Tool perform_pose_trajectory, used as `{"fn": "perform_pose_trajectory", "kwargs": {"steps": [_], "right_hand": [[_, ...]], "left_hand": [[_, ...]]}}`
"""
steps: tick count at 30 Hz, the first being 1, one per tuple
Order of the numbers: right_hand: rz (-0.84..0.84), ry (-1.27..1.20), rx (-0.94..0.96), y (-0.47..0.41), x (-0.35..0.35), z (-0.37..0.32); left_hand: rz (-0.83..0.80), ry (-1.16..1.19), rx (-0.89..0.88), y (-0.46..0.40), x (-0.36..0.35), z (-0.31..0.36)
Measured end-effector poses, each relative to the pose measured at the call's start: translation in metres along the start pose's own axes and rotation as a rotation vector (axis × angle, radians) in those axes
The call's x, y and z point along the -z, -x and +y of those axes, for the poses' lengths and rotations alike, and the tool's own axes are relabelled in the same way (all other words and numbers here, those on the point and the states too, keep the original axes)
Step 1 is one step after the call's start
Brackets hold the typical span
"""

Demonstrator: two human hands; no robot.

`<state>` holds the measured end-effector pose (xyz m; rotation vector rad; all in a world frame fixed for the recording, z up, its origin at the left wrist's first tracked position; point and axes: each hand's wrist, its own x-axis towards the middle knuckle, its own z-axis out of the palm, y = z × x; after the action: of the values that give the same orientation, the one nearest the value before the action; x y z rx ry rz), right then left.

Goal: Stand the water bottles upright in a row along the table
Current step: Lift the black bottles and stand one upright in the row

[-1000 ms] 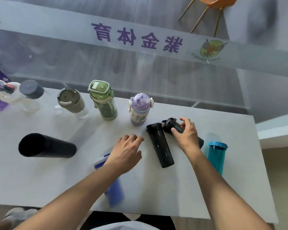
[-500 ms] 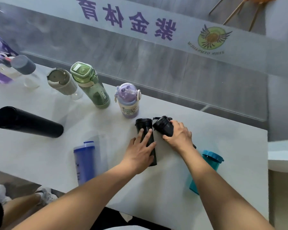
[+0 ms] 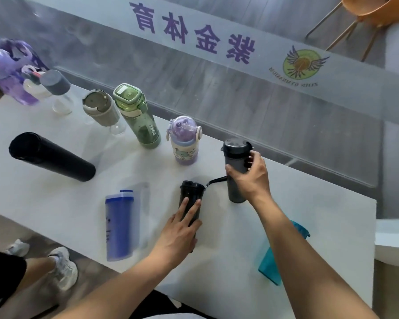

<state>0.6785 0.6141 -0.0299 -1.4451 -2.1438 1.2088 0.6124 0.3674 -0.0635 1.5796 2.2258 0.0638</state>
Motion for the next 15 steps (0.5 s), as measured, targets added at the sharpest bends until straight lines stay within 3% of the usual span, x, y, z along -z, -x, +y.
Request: {"fn": "perform_pose_trajectory", "kwargs": {"steps": [5,15], "right_hand": [[0.050,-0.165,0.076,-0.003,-0.004,-0.010],[0.045,-0.249,0.084,-0.005,-0.016,-0.016]], "left_hand": [[0.008,0.012,-0.003,0.005,-0.003,-0.004],[-0.011,-0.031,-0.045,0.025,-0.014,-0.012]]}}
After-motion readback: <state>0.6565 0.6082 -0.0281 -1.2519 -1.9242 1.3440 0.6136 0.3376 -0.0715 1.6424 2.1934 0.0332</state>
